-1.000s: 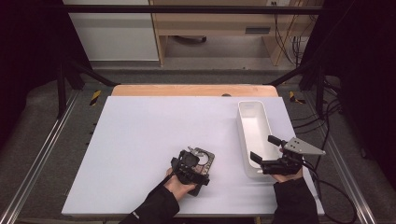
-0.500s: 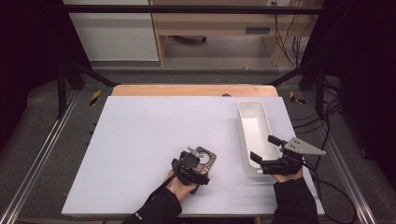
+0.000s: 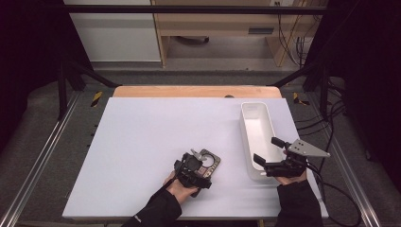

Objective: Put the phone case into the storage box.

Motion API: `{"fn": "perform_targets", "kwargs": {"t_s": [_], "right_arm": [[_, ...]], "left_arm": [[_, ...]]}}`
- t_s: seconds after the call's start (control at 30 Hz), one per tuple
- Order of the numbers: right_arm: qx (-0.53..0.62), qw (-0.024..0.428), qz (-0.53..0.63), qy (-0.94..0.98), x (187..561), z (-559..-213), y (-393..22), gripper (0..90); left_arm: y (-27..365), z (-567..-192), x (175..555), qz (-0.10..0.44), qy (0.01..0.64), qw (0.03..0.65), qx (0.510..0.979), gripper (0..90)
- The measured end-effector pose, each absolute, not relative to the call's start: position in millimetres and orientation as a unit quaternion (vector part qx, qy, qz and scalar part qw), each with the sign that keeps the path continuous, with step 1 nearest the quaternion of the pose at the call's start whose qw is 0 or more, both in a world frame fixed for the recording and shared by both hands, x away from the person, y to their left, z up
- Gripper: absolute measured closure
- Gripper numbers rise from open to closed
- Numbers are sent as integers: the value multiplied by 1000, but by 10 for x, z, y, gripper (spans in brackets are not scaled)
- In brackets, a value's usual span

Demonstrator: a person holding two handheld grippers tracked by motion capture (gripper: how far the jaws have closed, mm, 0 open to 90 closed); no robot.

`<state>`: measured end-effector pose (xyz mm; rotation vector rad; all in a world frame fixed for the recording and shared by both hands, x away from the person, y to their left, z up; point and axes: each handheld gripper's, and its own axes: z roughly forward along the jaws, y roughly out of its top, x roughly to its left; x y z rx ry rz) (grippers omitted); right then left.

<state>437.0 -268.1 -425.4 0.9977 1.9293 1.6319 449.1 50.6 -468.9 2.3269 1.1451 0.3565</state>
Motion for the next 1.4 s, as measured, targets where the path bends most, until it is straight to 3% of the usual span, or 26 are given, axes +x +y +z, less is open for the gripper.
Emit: {"fn": "perform_targets", "kwargs": {"t_s": [0.43, 1.4], "right_arm": [[355, 203, 588, 698, 4369, -4246, -2660, 1], [300, 155, 575, 745, 4348, -4135, -2462, 12]], "left_arm": [[708, -4470, 4423, 134, 384, 300, 863, 116], [1212, -4205, 4307, 78, 284, 374, 879, 116]]}}
